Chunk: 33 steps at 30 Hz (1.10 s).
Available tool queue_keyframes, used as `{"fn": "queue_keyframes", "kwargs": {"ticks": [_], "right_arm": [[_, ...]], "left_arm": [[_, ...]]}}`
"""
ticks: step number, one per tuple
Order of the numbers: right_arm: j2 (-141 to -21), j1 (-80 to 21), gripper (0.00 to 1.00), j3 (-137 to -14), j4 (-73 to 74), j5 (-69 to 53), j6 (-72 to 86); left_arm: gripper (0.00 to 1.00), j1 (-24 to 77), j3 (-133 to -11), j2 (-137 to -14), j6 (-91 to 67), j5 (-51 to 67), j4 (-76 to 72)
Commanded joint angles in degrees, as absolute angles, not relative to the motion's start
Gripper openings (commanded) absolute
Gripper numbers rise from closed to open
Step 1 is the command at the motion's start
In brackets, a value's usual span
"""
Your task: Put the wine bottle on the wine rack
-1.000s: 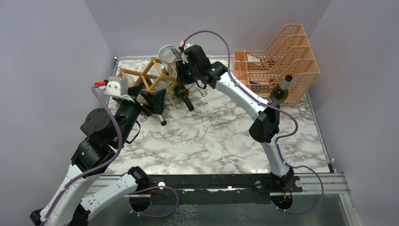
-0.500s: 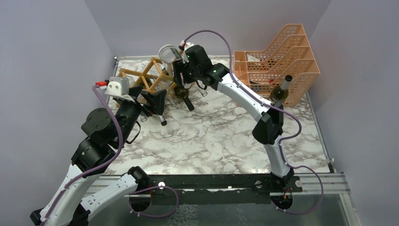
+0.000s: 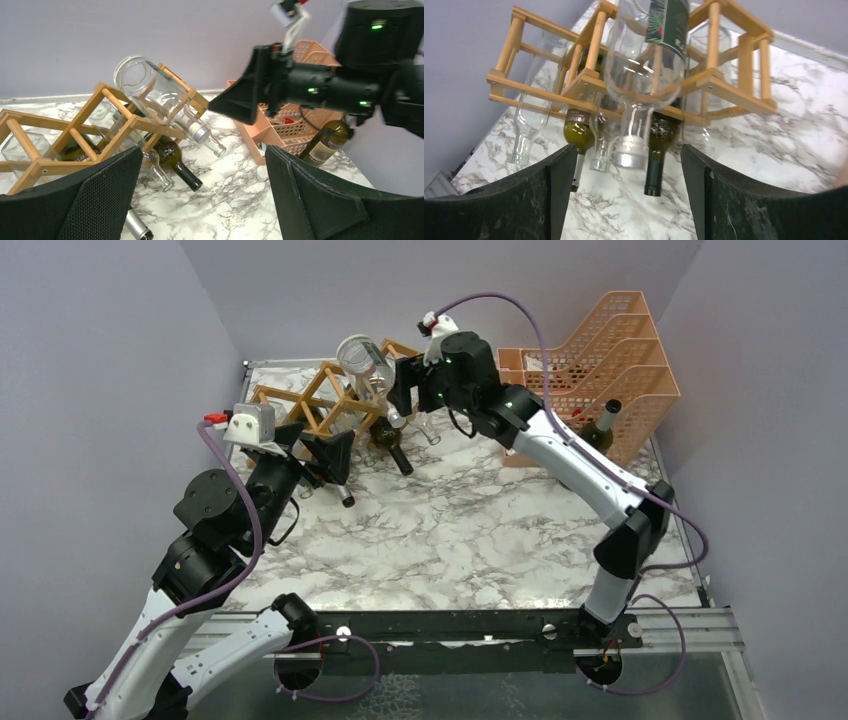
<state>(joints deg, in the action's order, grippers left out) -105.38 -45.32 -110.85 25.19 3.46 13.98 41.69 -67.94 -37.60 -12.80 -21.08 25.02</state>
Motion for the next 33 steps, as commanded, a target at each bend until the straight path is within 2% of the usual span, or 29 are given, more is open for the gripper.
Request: {"fn": "queue_keyframes", "kwargs": {"ticks": [1, 6, 12, 17, 21, 28, 33], "right_arm": [[-95.2, -45.6, 0.79, -101.8, 18.5, 10.6, 11.4], [-84.6, -45.4, 0.79, -90.1, 17.2, 24.9, 6.6], [-75.1, -40.4, 0.81, -84.2, 18.4, 37.0, 1.7], [-72.1, -26.3, 0.84, -82.8, 23.4, 37.1, 4.1], [-71.3, -19.4, 0.85, -81.2, 26.2, 39.6, 5.9], [-69.7, -11.5, 0.84, -77.0, 26.8, 33.1, 8.4], [-70.2, -10.3, 0.79, -74.5, 27.6, 31.2, 10.3]], "left_arm": [[0.99, 41.5, -66.4, -37.3, -12.7, -19.8, 24.8], [0.99, 41.5, -65.0, -37.9, -12.9, -18.2, 24.8], [0.99, 41.5, -63.3, -38.6, -13.7, -17.5, 23.5], [0.99, 41.5, -62.2, -39.0, -14.4, -16.5, 22.7], [0.99, 41.5, -62.0, -39.4, -14.7, -16.2, 22.4], [0.99, 41.5, -61.2, -40.1, -15.7, -15.0, 22.1], [0.99, 41.5, -60.1, -40.6, -16.2, -14.7, 21.5]]}}
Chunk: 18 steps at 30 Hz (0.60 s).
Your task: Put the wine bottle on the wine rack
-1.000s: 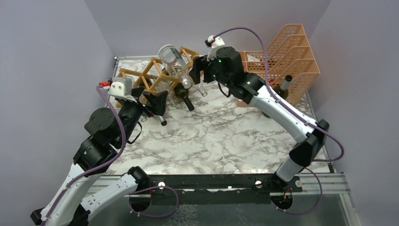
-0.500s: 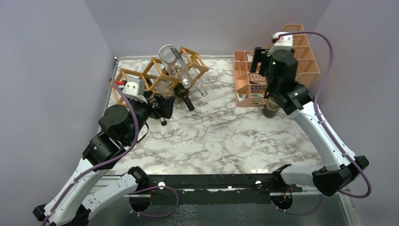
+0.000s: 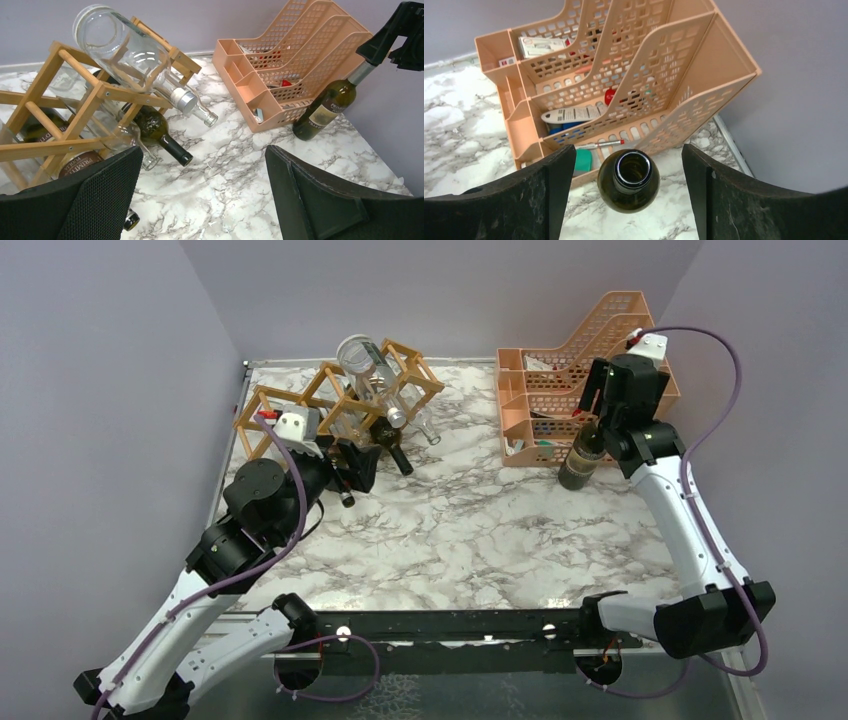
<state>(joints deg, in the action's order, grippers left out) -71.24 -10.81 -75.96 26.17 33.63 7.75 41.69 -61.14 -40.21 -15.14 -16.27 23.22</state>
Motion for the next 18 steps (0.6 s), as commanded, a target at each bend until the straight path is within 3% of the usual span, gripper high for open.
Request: {"fn": "queue_keyframes", "kwargs": {"ticks": [1, 18], "right_arm": [[-70.2, -10.3, 0.77, -74.3, 28.2, 32.2, 11.0], [-69.0, -9.7, 0.50, -67.0, 23.1, 32.0, 10.5]], "left_arm": [[0.99, 41.5, -59.9, -40.6, -16.4, -14.6, 21.6], [0.99, 41.5, -58.7, -42.3, -16.5, -12.1, 21.6]]}}
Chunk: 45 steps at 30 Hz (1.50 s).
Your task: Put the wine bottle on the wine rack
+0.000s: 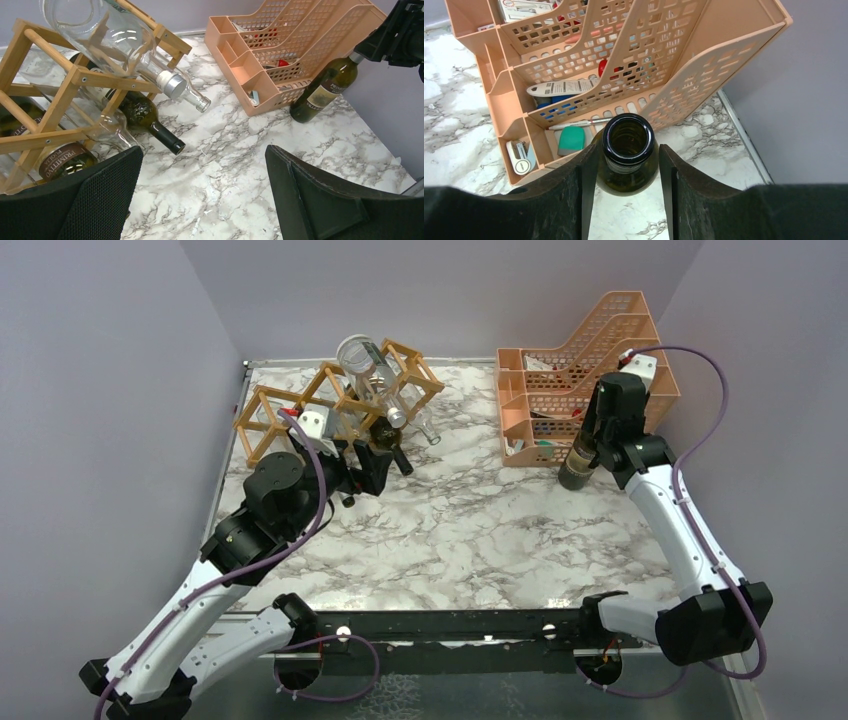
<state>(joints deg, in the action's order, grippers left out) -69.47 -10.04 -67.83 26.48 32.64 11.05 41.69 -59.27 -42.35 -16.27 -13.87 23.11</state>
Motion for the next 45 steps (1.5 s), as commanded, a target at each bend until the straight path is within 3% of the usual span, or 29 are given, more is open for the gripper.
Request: {"fn": "queue_keyframes", "kwargs": {"ticks": [1, 12, 14, 19, 22, 24, 36, 41, 45], "right_arm": [[-69.0, -9.7, 0.50, -66.9, 22.5, 32.0, 10.0], [-70.1, -8.6, 0.55, -64.9, 18.1, 32.3, 8.7], [-69.9, -8.6, 0.49, -64.3, 17.7, 31.8, 8.5], [-67.8, -8.6, 0.18, -63.4, 16.5, 30.4, 7.0], [-66.2, -8.6, 0.05, -64.7, 18.5, 28.7, 6.4], [-64.6, -8.6, 0.01, -66.2, 20.7, 24.6, 6.4], [-56.5, -8.6, 0.01, -66.0, 26.5, -11.1, 10.7], [-54.4, -8.6, 0.01, -60.8, 21.5, -29.6, 14.3], [-53.1, -8.6, 0.01, -56.3, 17.8, -36.3, 16.5]], "left_arm": [[0.99, 41.5, -58.7, -42.4, -16.5, -12.1, 21.6], [0.99, 41.5, -58.7, -43.0, -16.1, -12.2, 21.6], [0.99, 41.5, -58.6, -43.1, -16.1, -12.2, 21.5], [0.99, 41.5, -58.3, -43.6, -16.5, -11.6, 21.2], [0.99, 41.4, -57.7, -44.0, -16.0, -9.4, 20.4], [0.99, 41.5, -57.2, -44.4, -15.0, -5.7, 18.9], [0.97, 41.7, -50.3, -50.1, -17.7, 12.4, 3.1], [0.95, 42.7, -43.5, -51.3, -22.4, 14.7, -9.8], [0.97, 46.0, -38.6, -52.9, -22.6, 13.9, -17.6]]}}
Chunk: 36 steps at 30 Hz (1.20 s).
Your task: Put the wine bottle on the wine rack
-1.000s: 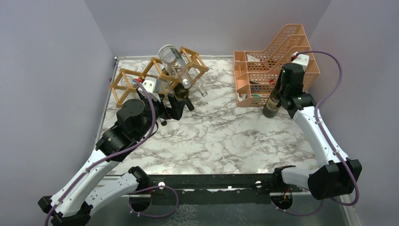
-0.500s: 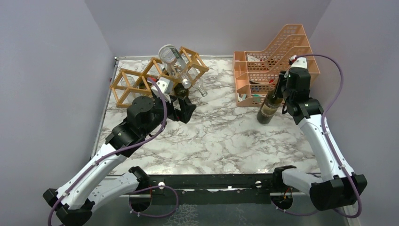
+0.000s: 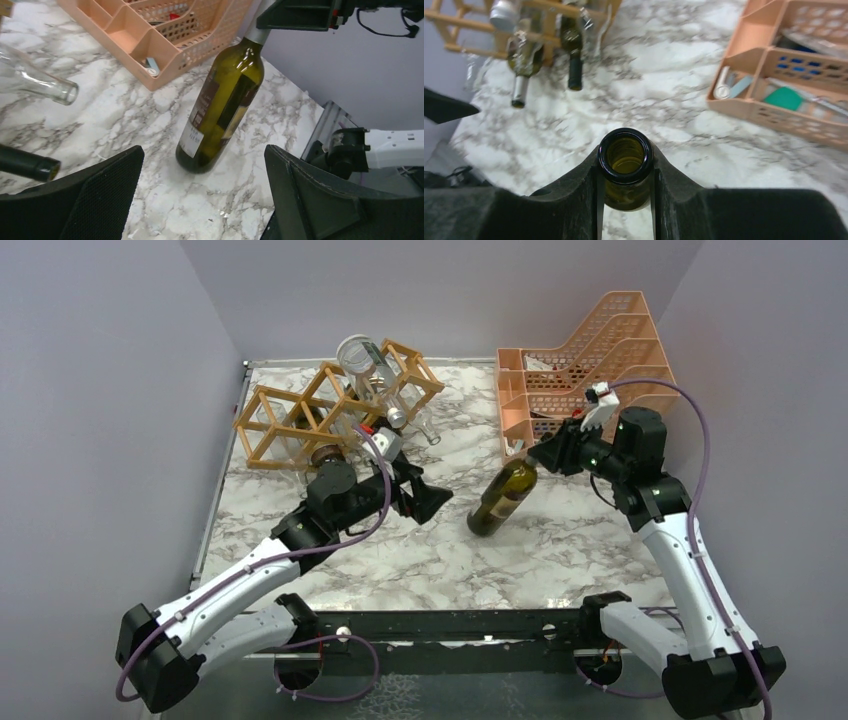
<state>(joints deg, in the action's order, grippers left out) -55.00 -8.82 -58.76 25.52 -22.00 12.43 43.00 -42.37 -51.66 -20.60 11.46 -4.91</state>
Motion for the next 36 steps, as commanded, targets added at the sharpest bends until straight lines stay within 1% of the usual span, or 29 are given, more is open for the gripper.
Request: {"fn": "queue_keyframes", "kwargs": {"ticks": [1, 5, 9, 13, 18, 26, 36], "right_arm": [[-53.1, -8.6, 0.01, -55.5, 17.6, -37.6, 16.8], [-52.5, -8.6, 0.01, -52.6, 14.8, -44.9, 18.3], [-51.7, -8.6, 0.01, -50.5, 11.1, -50.5, 20.5], [-51.6, -8.6, 0.01, -50.8, 10.1, -51.7, 21.6], [-51.9, -8.6, 0.01, -51.6, 9.1, -53.3, 22.9], [-50.5, -8.6, 0.01, -52.5, 6.7, -58.6, 24.3], [-50.3, -8.6, 0.01, -53.1, 1.4, -64.3, 27.9]], "left_arm": [[0.98, 47.3, -38.3, -53.6, -21.7, 13.1, -17.6], [0.99, 51.3, -37.2, -56.2, -18.8, 10.6, -18.0], [0.99, 52.1, -36.2, -59.3, -18.8, 9.8, -18.3], [0.99, 53.1, -35.1, -62.1, -19.0, 12.7, -19.7], [0.99, 54.2, -34.0, -64.7, -17.3, 22.2, -20.8], [0.99, 54.2, -33.3, -65.2, -17.8, 20.4, -21.1], [0.99, 54.2, -32.7, -66.0, -16.7, 26.9, -25.6]]}}
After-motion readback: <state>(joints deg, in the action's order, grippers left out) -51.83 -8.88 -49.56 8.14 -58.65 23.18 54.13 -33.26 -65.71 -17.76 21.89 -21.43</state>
